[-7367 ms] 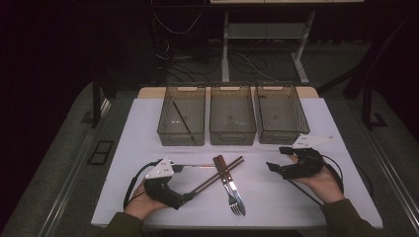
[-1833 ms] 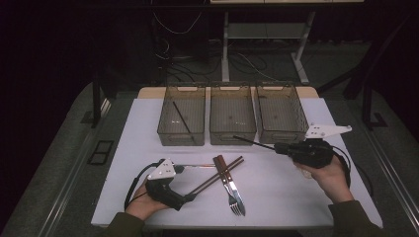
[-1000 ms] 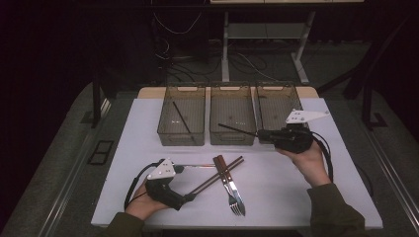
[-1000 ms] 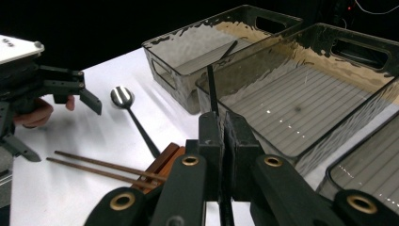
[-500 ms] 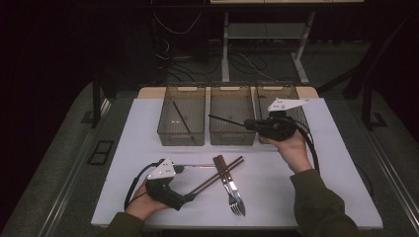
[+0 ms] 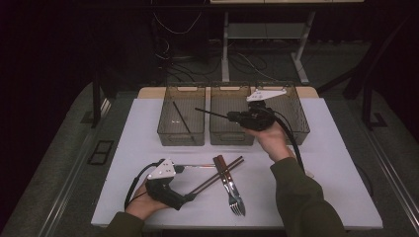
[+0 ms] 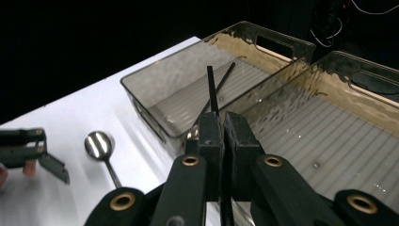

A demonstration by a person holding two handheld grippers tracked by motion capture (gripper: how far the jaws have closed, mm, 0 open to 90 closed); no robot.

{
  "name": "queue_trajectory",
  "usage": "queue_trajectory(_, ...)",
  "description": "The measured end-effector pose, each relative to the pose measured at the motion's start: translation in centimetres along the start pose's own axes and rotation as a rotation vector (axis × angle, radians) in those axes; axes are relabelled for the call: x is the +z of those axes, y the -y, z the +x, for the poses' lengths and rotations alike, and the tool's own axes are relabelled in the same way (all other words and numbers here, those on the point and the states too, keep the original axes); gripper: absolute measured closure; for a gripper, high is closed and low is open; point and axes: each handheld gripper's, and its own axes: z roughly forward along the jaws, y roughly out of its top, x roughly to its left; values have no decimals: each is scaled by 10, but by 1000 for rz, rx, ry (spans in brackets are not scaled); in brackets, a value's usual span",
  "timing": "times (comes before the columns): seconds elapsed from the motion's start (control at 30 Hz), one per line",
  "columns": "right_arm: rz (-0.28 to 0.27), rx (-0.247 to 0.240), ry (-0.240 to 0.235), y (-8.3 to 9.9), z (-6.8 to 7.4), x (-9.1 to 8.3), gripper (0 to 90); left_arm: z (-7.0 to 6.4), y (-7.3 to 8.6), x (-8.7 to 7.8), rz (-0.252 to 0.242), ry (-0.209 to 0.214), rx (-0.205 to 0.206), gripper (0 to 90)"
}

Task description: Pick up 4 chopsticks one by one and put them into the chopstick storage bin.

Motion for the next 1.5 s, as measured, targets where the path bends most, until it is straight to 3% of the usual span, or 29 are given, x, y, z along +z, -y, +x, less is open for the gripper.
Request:
queue_trajectory(0.23,14,28,18,-14,1,21,863,3,0,2,10,-1,24,0)
queue_trajectory(0.43,25,40,49,-23,3,43,862,3,0,2,0,3,21,0)
queue_trajectory(0.93,68,7,97,-46,9,96,863,0,-1,1,-5,13,23,0)
queue_trajectory(1.3,145,6,127,-49,14,144,862,0,-2,-1,-7,15,31,0)
queue_trajectory(1.5,166,16,139,-49,14,162,862,-1,-2,1,-4,24,29,0)
